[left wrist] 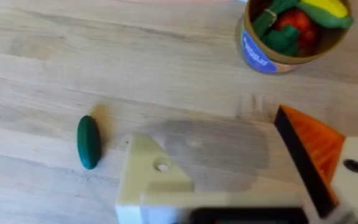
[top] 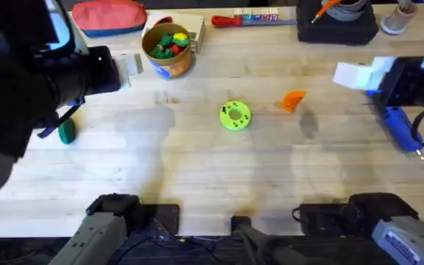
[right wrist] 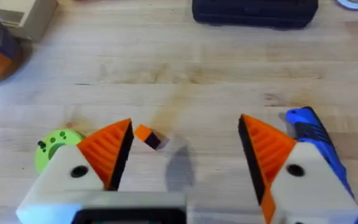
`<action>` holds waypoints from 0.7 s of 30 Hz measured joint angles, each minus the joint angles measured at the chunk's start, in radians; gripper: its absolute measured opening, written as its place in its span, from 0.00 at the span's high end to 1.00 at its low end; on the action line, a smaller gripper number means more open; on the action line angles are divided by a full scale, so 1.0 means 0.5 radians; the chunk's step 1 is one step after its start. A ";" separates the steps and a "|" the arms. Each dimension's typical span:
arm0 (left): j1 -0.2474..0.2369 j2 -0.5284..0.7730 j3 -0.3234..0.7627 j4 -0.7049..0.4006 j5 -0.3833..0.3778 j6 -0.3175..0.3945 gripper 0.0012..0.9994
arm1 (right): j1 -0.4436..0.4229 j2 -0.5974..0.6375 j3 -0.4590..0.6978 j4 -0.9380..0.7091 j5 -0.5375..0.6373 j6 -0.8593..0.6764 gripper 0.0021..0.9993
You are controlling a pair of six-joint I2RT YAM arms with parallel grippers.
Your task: Pick up the gripper from the table and insert it into the empty holder that is missing its gripper. Then pick up a screw, insert it into the mounting hole, and use the screwdriver to tighten it. Finally, clean up the table by picking up the vegetable and placing it into the bucket.
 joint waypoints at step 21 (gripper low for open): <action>1.032 0.757 0.009 -0.135 0.500 0.018 0.99 | 0.000 0.195 0.021 0.006 -0.005 0.090 0.01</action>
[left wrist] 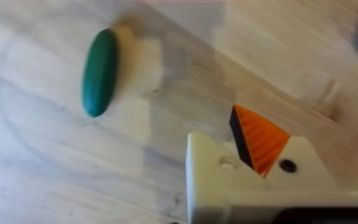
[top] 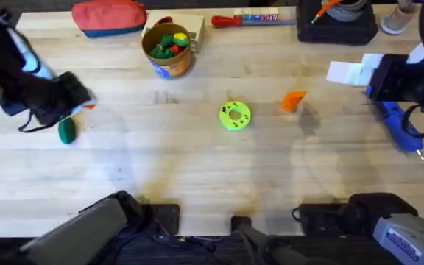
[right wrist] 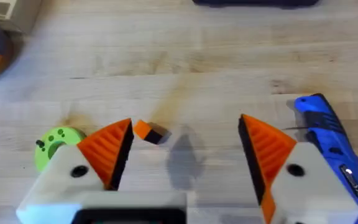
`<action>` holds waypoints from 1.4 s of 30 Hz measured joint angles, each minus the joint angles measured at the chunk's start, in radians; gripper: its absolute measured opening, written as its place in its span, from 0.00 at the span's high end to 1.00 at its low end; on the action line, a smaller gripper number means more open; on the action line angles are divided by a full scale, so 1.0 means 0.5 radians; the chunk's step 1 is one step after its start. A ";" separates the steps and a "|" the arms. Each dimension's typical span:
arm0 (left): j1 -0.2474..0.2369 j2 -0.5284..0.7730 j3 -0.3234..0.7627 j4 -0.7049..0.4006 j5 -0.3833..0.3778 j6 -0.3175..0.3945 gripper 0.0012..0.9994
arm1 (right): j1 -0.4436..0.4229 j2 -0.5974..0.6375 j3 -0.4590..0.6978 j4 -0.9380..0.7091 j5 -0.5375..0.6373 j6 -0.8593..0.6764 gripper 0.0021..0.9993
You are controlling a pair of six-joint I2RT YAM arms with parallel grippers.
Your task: Pick up the gripper from the table and insert it into the empty holder that is missing its gripper. Then pick up a screw, insert it into the mounting hole, and use the screwdriver to tighten it. Finally, clean up the table by picking up the vegetable and placing it into the bucket.
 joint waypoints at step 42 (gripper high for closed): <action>-2.388 -1.203 -0.769 1.524 0.077 0.393 0.01 | 0.000 0.000 0.000 -1.035 0.000 0.000 0.01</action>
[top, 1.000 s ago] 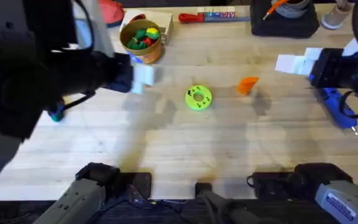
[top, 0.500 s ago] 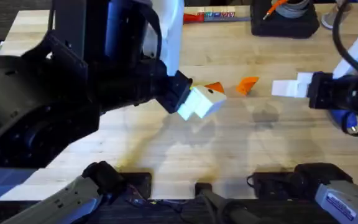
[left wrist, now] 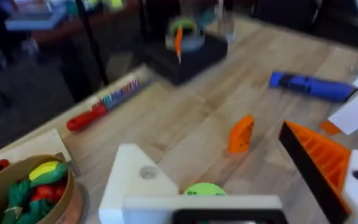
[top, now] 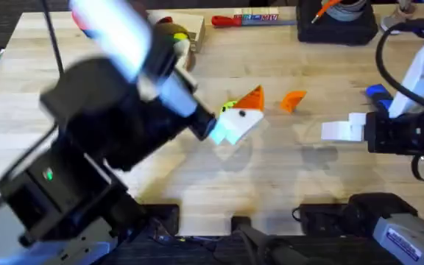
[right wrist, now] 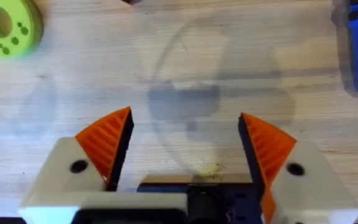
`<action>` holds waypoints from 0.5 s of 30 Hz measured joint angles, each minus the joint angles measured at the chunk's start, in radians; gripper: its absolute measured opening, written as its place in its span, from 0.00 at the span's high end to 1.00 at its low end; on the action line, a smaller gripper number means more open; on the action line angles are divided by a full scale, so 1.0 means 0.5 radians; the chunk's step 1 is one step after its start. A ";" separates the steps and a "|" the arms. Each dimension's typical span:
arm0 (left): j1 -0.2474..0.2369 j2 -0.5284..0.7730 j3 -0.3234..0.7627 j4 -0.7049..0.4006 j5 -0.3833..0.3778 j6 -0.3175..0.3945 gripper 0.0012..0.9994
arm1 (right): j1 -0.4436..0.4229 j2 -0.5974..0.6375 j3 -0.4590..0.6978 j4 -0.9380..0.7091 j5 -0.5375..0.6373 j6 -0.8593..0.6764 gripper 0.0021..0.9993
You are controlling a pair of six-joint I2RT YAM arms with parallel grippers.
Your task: Pick up the gripper from the table and insert it into the empty holder that is missing its gripper. Then pick up a screw, insert it into the mounting hole, and use the screwdriver to tighten it. Finally, clean up the table by picking up the vegetable and placing it into the bucket.
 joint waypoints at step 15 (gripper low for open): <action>0.291 -1.281 -1.056 0.304 0.101 -0.075 0.01 | 0.000 0.000 0.000 0.001 0.000 0.000 0.01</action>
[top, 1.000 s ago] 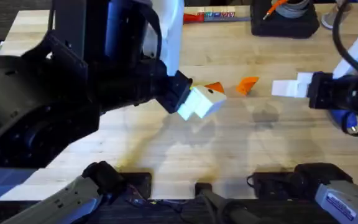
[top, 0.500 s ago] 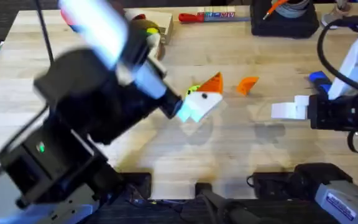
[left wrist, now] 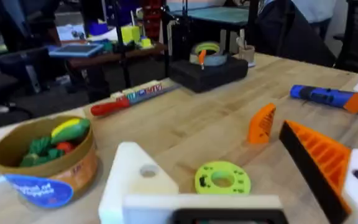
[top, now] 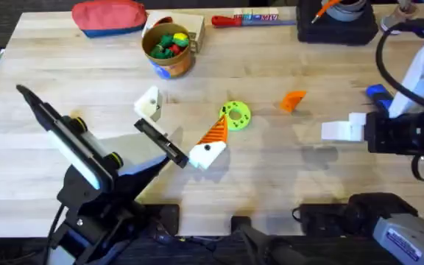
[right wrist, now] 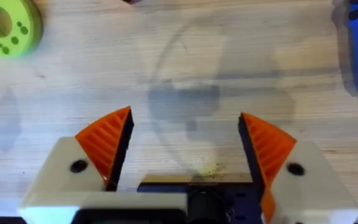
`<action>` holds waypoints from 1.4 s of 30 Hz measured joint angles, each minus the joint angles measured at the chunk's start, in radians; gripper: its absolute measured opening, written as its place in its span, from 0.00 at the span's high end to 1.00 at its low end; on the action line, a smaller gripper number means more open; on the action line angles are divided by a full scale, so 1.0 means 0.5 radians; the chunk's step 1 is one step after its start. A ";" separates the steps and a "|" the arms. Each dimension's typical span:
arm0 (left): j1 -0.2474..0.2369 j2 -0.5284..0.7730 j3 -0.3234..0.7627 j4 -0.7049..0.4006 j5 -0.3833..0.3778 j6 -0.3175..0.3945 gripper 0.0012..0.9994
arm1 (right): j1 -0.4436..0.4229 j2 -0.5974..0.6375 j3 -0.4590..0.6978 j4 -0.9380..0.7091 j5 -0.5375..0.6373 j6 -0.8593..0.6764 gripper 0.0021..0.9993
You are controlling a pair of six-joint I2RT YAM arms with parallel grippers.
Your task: Pick up the gripper from the table and insert it into the empty holder that is missing its gripper. Then pick up a screw, insert it into the mounting hole, and use the screwdriver to tighten it. Finally, clean up the table by picking up the vegetable and placing it into the bucket.
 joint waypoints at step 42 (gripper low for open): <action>0.255 -0.052 -0.027 -0.249 0.604 -0.381 0.01 | 0.035 0.175 0.003 0.914 -0.343 -0.213 0.01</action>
